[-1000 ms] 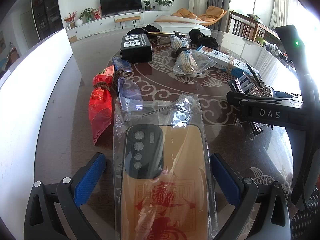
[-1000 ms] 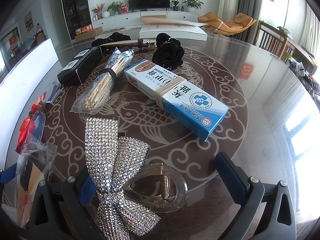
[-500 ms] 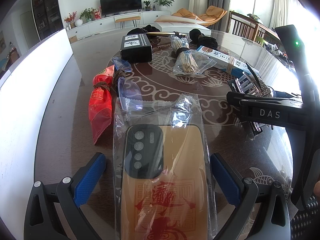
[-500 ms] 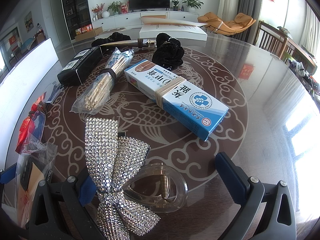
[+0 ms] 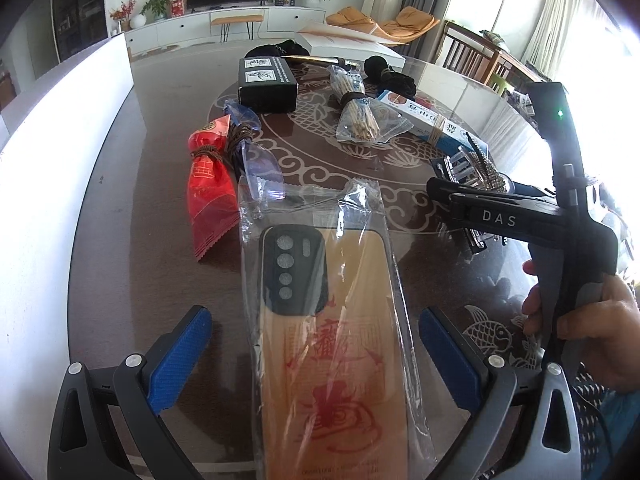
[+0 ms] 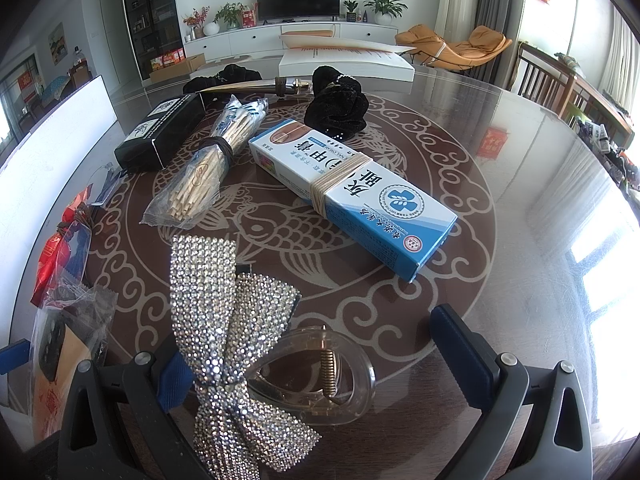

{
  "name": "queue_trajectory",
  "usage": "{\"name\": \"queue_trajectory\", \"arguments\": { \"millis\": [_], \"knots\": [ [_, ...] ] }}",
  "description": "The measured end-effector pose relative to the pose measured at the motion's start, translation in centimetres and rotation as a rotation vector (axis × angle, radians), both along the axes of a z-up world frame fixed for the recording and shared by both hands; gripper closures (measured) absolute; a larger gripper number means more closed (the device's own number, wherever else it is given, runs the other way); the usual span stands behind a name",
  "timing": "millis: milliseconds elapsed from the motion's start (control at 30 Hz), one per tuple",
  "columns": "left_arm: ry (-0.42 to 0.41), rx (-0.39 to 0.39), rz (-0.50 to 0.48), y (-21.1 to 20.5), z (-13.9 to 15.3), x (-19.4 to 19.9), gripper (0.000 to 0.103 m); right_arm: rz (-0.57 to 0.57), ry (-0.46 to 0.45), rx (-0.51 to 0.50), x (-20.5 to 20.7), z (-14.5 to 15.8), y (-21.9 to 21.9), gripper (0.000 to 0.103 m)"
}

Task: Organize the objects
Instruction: 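Grasp the silver rhinestone bow with the right tool while the left tool holds the phone case, then carry both items into the white box and open both tools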

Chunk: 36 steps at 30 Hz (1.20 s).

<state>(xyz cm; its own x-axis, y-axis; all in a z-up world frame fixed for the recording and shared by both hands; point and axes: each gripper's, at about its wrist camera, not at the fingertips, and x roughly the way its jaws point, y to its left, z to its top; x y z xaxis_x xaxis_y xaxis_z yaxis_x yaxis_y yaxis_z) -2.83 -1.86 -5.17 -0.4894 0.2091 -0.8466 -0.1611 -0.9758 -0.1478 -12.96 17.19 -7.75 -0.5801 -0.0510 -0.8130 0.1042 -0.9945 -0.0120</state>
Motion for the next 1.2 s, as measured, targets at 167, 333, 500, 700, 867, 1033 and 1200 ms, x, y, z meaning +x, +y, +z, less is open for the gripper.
{"name": "queue_trajectory", "arguments": {
  "millis": [167,333,500,700,867,1033,1200],
  "knots": [
    [-0.047,-0.045,-0.013,0.5,-0.1,0.0,0.000,0.052,-0.110,-0.002,-0.6,0.3,0.6,0.000],
    [-0.063,-0.130,-0.020,1.8,-1.3,0.7,0.000,0.070,-0.092,-0.159,1.5,3.5,6.0,0.000],
    [-0.037,-0.180,-0.040,3.0,-1.5,1.2,0.001,0.108,-0.148,-0.115,1.9,4.9,6.5,0.000],
    [0.015,-0.141,-0.039,2.1,-0.9,3.0,0.028,0.057,-0.202,-0.184,0.7,2.9,2.9,0.002],
    [0.056,-0.029,-0.040,-0.4,0.0,6.2,0.028,0.034,-0.205,-0.157,0.5,2.6,2.5,0.055],
    [0.105,0.050,-0.039,-1.6,1.3,9.0,0.028,0.088,-0.127,-0.128,3.7,5.6,3.0,0.055],
    [0.172,0.166,0.003,-3.6,5.6,9.8,0.028,0.137,-0.073,-0.184,6.4,8.8,2.2,0.055]
  ]
}}
